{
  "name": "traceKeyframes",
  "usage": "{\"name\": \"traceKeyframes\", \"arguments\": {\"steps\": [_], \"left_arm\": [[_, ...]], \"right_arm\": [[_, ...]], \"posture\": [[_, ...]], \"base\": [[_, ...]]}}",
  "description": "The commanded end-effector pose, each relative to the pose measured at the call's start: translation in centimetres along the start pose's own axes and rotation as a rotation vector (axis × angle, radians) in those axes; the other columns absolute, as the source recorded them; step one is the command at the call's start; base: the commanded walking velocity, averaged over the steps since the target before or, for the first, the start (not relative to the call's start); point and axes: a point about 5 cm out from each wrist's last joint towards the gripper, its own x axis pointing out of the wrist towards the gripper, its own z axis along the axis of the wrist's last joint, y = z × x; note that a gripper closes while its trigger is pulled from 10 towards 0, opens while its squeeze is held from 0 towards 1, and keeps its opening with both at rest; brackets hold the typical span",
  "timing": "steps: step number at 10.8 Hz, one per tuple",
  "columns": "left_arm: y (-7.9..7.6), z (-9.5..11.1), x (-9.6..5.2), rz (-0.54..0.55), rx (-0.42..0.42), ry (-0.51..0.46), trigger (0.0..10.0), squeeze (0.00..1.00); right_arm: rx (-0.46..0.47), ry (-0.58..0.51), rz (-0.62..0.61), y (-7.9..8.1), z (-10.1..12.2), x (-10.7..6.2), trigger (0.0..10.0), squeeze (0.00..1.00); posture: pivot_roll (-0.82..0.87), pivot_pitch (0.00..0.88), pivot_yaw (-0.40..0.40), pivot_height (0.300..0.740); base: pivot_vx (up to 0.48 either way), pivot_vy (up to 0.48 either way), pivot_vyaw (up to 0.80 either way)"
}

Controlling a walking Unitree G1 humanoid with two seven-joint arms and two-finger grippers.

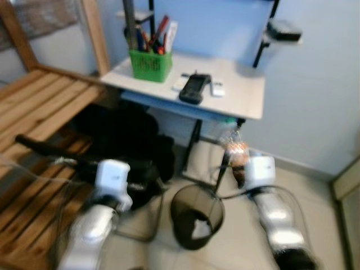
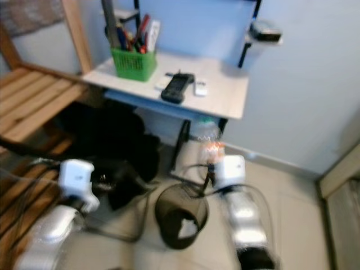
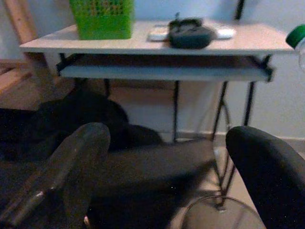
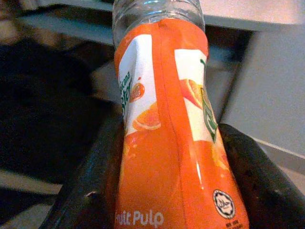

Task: Clean up the room

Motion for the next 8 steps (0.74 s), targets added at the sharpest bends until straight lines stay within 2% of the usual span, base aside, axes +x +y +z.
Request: {"name": "traceKeyframes", "arguments": {"steps": [1, 3, 5, 6, 7, 8], "left_arm": [[-0.9, 0.4, 0.5, -0.032, -0.009, -0.015, 10.0, 0.0], [-1.2, 0.3, 0.6, -0.049, -0.002, -0.013, 10.0, 0.0], [-1.9, 0.3, 0.8, -0.109, 0.021, 0.001, 10.0, 0.0], [-2.2, 0.2, 1.4, -0.147, 0.006, 0.009, 10.0, 0.0], [-3.1, 0.4, 2.0, -0.246, 0.064, 0.011, 10.0, 0.0], [-3.1, 0.4, 2.0, -0.246, 0.064, 0.011, 10.0, 0.0]], "right_arm": [[-0.025, -0.017, -0.041, -1.5, 0.5, 0.0, 10.0, 0.0], [-0.031, 0.002, -0.037, -1.6, 0.2, -0.1, 10.0, 0.0], [-0.041, 0.101, 0.017, -1.5, -1.2, 0.1, 10.0, 0.0], [-0.067, 0.145, 0.042, -1.7, -1.9, 0.2, 10.0, 0.0], [-0.079, 0.198, 0.062, -1.8, -2.6, 0.4, 10.0, 0.0], [-0.079, 0.198, 0.062, -1.8, -2.6, 0.4, 10.0, 0.0]], "posture": [[-0.08, 0.0, 0.017, 0.703], [-0.07, 0.0, 0.014, 0.703], [-0.04, 0.0, -0.008, 0.703], [-0.01, 0.0, -0.017, 0.703], [0.02, 0.0, -0.028, 0.703], [0.02, 0.0, -0.028, 0.703]], "base": [[0.401, -0.259, 0.0], [0.405, -0.255, 0.0], [0.0, 0.0, 0.0], [0.0, 0.0, 0.0], [0.0, 0.0, 0.0], [0.0, 0.0, 0.0]]}}
